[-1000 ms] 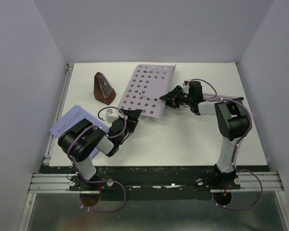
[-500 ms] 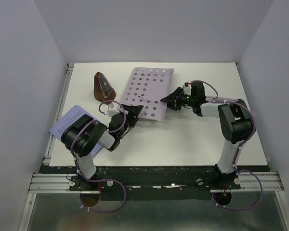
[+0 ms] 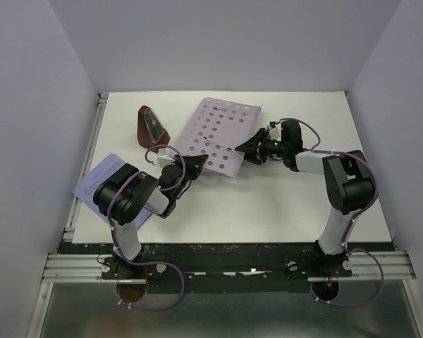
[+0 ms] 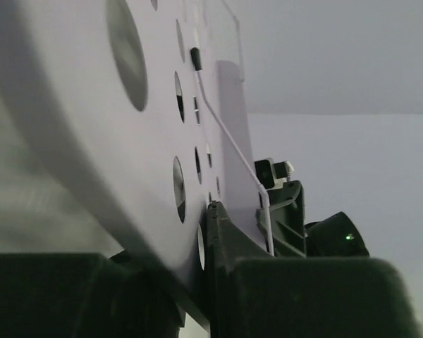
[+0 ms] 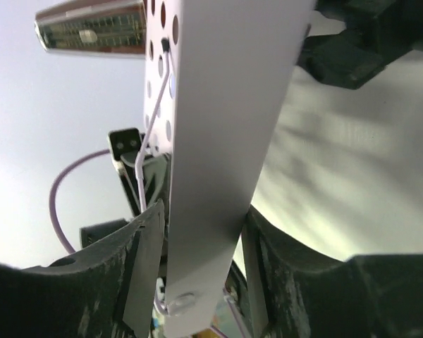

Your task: Set up the instrument practice props

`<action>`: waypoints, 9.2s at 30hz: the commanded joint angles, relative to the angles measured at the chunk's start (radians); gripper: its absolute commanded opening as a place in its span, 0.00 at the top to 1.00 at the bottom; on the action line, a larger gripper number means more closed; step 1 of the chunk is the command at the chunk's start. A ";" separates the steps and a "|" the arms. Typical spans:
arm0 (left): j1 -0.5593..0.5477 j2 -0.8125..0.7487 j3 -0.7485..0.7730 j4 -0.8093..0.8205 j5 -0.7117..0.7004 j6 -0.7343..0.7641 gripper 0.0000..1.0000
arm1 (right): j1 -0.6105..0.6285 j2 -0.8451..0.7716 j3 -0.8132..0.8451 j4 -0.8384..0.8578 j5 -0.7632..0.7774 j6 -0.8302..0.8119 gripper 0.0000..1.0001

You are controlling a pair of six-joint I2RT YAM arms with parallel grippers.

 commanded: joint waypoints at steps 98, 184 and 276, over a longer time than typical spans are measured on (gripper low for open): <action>0.052 -0.761 1.021 -1.469 0.529 1.299 1.00 | -0.281 -0.506 0.210 -1.032 -0.344 -1.927 0.80; -0.103 -0.678 1.219 -1.627 0.406 1.430 1.00 | -0.132 -0.274 0.279 -0.770 -0.419 -1.585 0.26; -0.420 -0.022 1.967 -1.693 0.506 1.370 1.00 | -1.069 -0.374 -0.020 -1.613 -0.146 -2.621 0.91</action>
